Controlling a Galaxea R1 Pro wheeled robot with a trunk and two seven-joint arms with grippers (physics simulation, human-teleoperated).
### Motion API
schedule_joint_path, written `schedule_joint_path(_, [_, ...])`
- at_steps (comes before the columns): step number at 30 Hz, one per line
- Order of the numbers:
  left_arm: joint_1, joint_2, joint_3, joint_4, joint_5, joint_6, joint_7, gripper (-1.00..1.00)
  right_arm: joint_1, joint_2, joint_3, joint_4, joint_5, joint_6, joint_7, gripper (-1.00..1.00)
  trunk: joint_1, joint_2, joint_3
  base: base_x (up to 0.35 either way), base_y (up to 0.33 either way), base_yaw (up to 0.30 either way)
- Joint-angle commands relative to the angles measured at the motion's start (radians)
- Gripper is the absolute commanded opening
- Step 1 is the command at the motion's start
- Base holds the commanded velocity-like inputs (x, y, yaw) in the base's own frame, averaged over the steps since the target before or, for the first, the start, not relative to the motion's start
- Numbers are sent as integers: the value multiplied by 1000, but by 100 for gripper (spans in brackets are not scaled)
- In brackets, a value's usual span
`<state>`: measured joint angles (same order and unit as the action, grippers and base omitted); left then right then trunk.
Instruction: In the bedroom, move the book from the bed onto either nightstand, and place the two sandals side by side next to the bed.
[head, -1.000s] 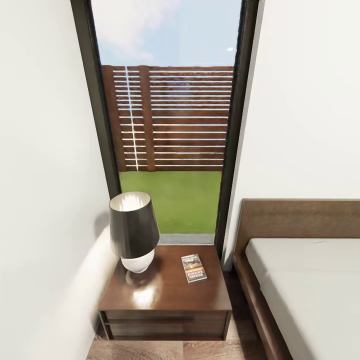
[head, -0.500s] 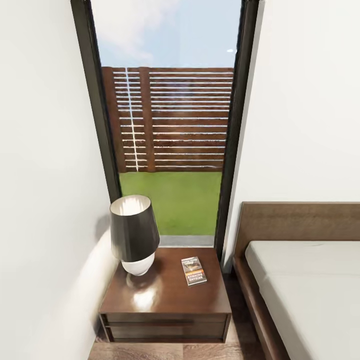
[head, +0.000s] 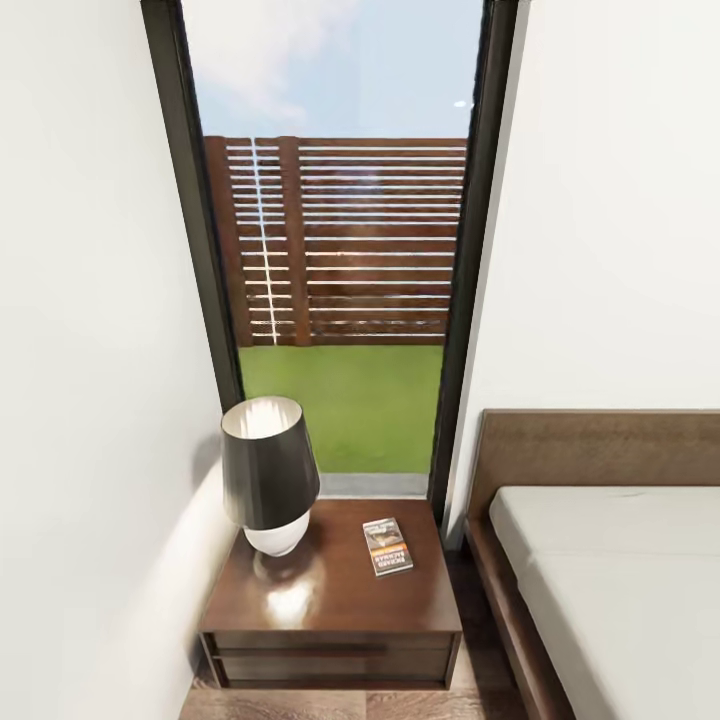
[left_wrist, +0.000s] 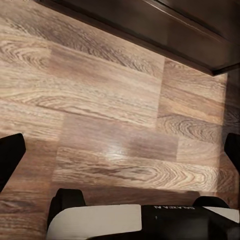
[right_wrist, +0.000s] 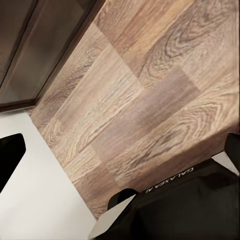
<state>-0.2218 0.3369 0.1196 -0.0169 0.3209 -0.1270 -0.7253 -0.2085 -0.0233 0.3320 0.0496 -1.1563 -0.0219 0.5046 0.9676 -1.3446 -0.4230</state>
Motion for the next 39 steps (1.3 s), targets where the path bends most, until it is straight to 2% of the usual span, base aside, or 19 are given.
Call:
schedule_joint_path(1, [-1,-1,8,2,-10,-5,5,100,0,0,8,4,-8,-2,0,100,-4,7,2,0,0,0])
schedule_joint_path(2, [-1,-1,8,2,-10,-5,5,100,0,0,8,4,-8,-2,0,100,-8,14,5,0,0,0])
schedule_joint_path(8, [2,-10,6,2,-23,-4,83,100,5,1,9,4,-8,3,-96,100,-31,56,24,0,0,0])
schedule_joint_path(17, [20,-26,4,2,-53,-3,168,100,6,3,11,4,-7,6,-236,100,-65,119,52,0,0,0])
schedule_joint_path(21, [24,-34,3,2,-78,-3,236,100,6,3,11,4,16,7,-293,100,-81,147,65,0,0,0])
schedule_joint_path(29, [25,-53,3,2,-108,-1,346,100,6,3,9,3,85,8,-329,100,-111,203,90,0,0,0])
schedule_joint_path(35, [25,-65,1,2,-112,0,389,100,6,3,8,3,98,8,-333,100,-134,245,109,0,0,0])
schedule_joint_path(39, [25,-80,-6,2,-114,1,448,100,6,3,7,3,101,7,-335,100,-150,273,121,0,0,0])
